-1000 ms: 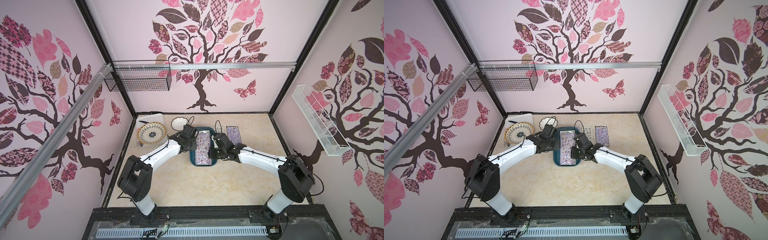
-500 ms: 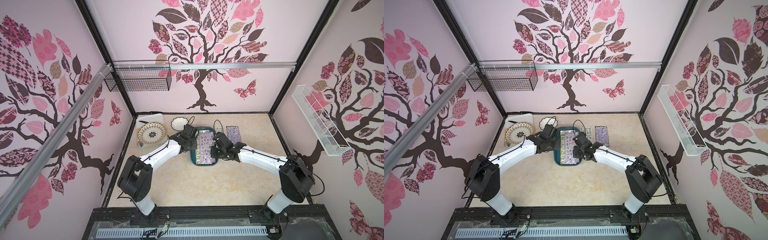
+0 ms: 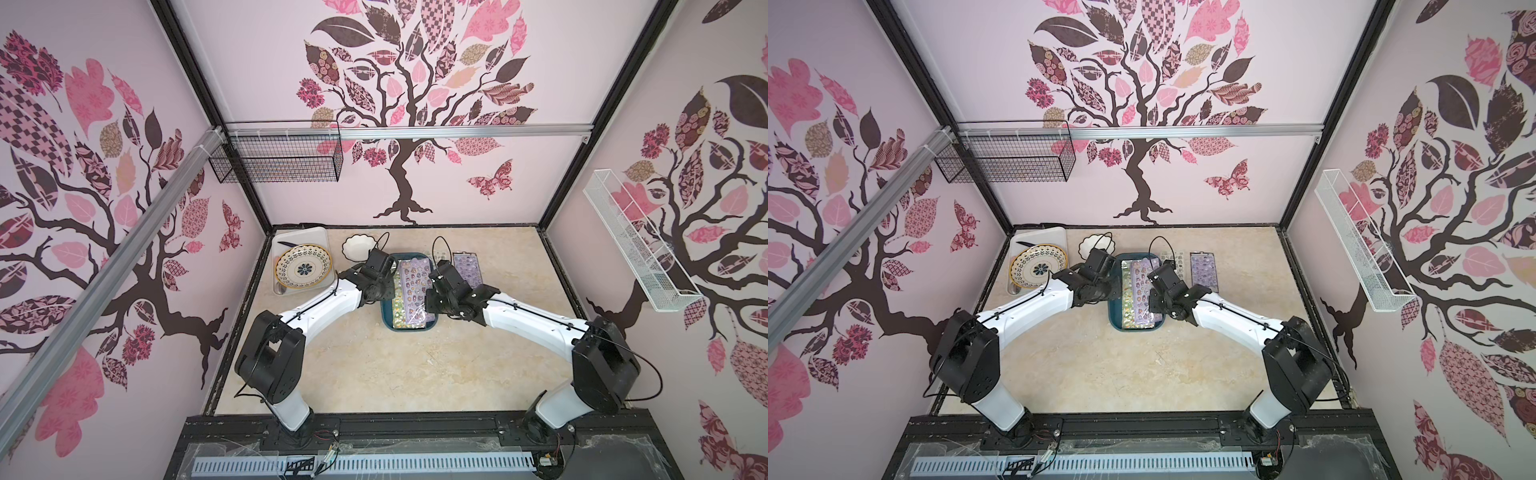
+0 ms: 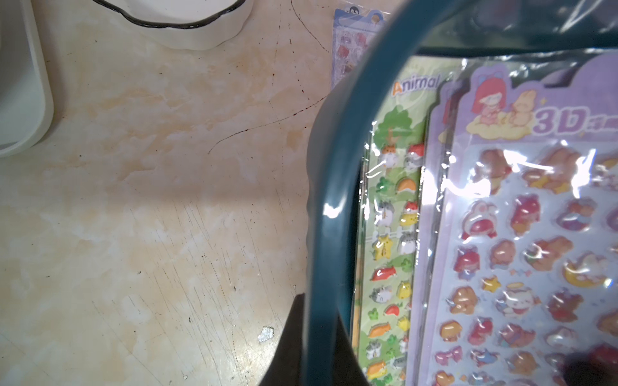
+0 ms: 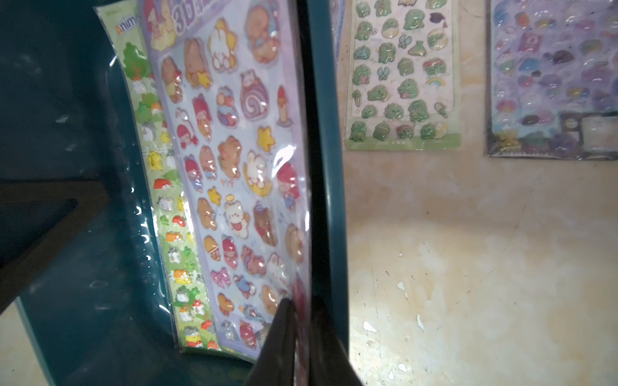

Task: Take the stickers out of the storage box
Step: Pick up the sticker from the storage box.

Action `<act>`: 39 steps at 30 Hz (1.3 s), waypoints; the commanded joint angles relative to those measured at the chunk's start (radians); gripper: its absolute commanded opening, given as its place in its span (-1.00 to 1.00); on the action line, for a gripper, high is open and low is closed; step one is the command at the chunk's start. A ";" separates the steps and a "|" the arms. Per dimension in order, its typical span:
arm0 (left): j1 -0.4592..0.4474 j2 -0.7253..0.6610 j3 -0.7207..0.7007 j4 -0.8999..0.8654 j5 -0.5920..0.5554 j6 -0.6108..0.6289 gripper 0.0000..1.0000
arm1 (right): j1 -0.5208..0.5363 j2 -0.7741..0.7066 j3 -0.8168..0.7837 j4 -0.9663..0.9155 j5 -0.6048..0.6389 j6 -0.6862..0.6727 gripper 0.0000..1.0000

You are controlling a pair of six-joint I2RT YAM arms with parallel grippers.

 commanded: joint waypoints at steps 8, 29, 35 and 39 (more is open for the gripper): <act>0.016 -0.032 0.031 0.012 -0.007 0.001 -1.00 | -0.012 -0.040 -0.014 -0.077 0.100 -0.012 -0.66; 0.027 -0.036 0.038 0.003 -0.012 0.003 -1.00 | -0.013 -0.102 -0.048 -0.063 0.126 -0.004 -0.73; 0.038 -0.040 0.038 0.001 -0.012 0.000 -1.00 | -0.012 -0.121 -0.057 -0.058 0.129 0.003 -0.66; 0.039 -0.042 0.036 0.002 -0.012 0.001 -1.00 | -0.014 -0.134 -0.071 -0.035 0.117 0.001 -0.66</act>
